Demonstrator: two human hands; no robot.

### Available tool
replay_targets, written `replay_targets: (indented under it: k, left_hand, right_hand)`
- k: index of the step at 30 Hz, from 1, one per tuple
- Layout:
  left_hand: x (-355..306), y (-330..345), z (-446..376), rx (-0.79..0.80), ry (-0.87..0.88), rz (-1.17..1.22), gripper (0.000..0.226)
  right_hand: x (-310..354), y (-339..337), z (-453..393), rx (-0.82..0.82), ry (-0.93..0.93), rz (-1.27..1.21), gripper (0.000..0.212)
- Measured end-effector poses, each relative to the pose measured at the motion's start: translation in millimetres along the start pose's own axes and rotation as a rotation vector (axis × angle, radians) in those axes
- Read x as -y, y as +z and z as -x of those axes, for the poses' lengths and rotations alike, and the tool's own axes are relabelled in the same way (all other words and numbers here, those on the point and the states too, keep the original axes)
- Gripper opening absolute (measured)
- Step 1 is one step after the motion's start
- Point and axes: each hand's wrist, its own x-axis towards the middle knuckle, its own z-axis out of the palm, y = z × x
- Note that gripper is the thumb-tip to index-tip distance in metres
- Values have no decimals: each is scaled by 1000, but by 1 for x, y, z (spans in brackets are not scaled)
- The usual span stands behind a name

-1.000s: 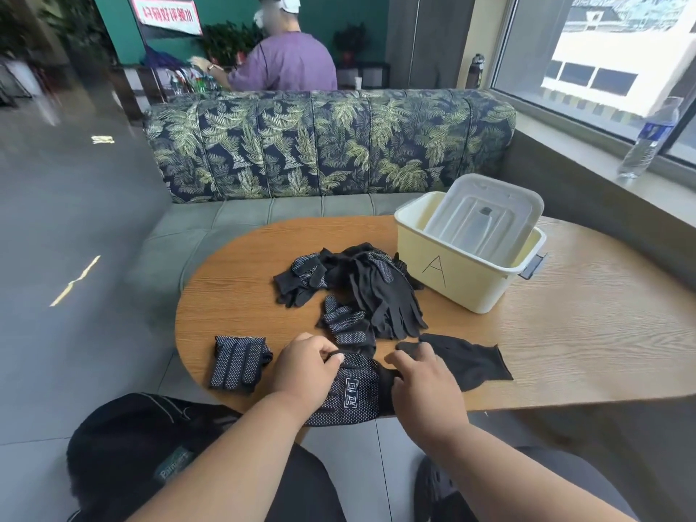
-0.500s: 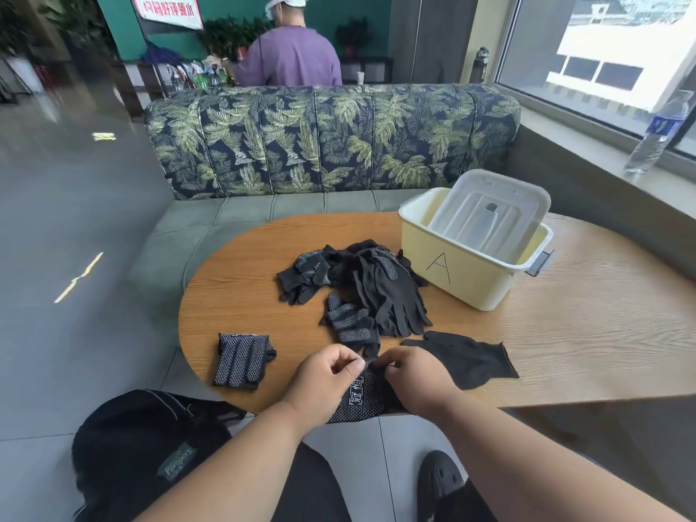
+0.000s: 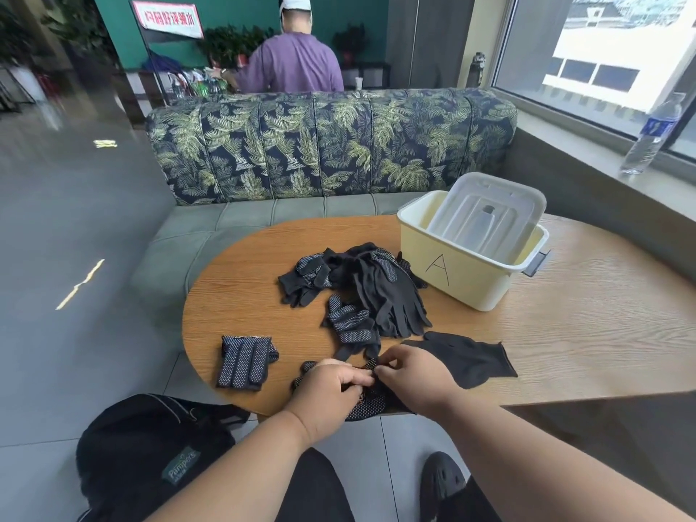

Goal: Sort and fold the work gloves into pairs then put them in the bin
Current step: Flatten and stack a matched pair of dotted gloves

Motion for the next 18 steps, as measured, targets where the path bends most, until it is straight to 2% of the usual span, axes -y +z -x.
replay_targets:
  k: [5,9,11,14,16,18]
  left_hand:
    - [-3,-34,21,-33,-8,-187,11]
    - [8,-60,39,171,-3,-413,38]
    - [10,-60,44,170,11,-478,40]
    - [9,-56,46,113,59,-511,32]
    - [9,-56,46,97,74,-516,27]
    - [9,-57,46,88,78,-501,21]
  right_hand:
    - [-2,8,5,-61,-53,79,25]
    - [-2,13,8,-88,-121,108,18]
    - [-1,18,12,-97,-149,165,6]
    - [9,26,20,-84,-183,290,24]
    - [16,28,28,-116,-166,301,23]
    - [20,29,36,-119,-128,289,38]
